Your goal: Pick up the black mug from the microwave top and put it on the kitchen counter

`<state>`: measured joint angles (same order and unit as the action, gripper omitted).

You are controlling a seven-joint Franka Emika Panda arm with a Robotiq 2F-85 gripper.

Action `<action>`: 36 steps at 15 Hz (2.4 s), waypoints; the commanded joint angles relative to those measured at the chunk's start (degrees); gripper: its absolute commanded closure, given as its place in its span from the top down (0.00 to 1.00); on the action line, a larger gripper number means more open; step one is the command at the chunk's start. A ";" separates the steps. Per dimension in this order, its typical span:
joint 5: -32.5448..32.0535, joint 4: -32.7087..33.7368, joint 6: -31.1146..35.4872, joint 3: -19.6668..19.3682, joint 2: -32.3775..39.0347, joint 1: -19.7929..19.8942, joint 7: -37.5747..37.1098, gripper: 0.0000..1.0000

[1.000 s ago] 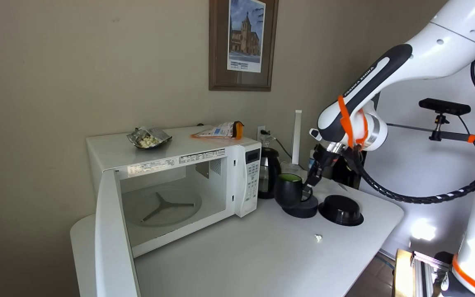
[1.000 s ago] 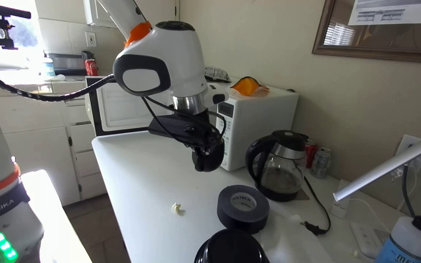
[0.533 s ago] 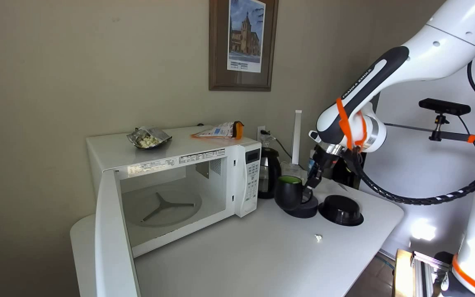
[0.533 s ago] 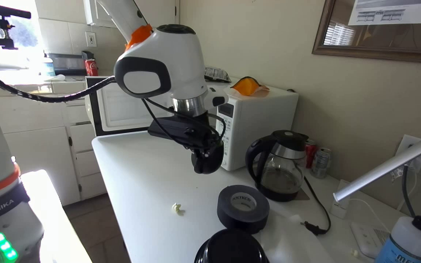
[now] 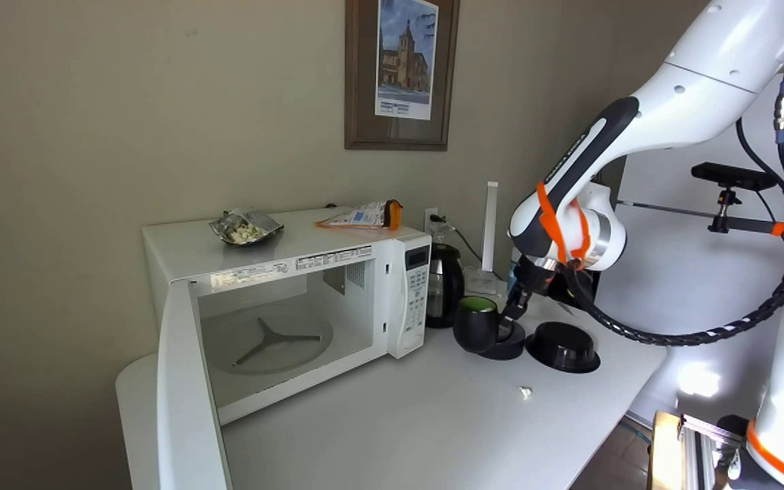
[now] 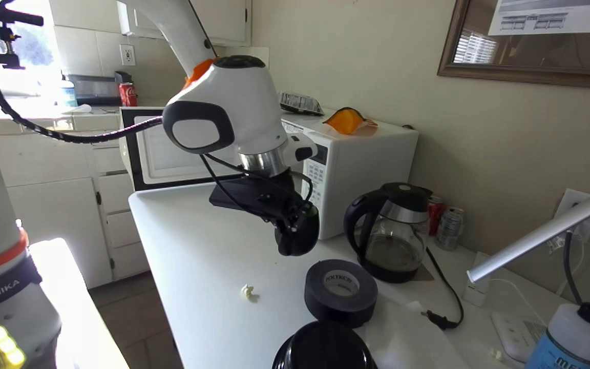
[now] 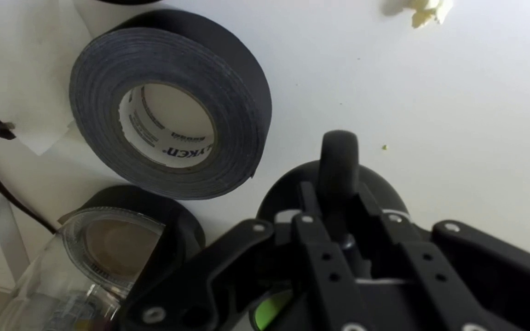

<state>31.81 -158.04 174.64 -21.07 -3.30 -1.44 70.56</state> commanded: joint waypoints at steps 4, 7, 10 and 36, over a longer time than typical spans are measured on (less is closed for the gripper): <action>12.21 0.04 3.15 0.47 1.09 -4.52 9.73 0.06; 18.29 0.54 2.64 0.12 1.19 -5.19 14.39 0.06; 24.68 2.12 3.00 -0.09 3.05 -5.04 20.33 0.06; 42.74 3.90 -1.87 4.40 7.89 -3.15 41.77 1.00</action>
<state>78.16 -148.52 174.10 -16.06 11.01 -3.94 113.05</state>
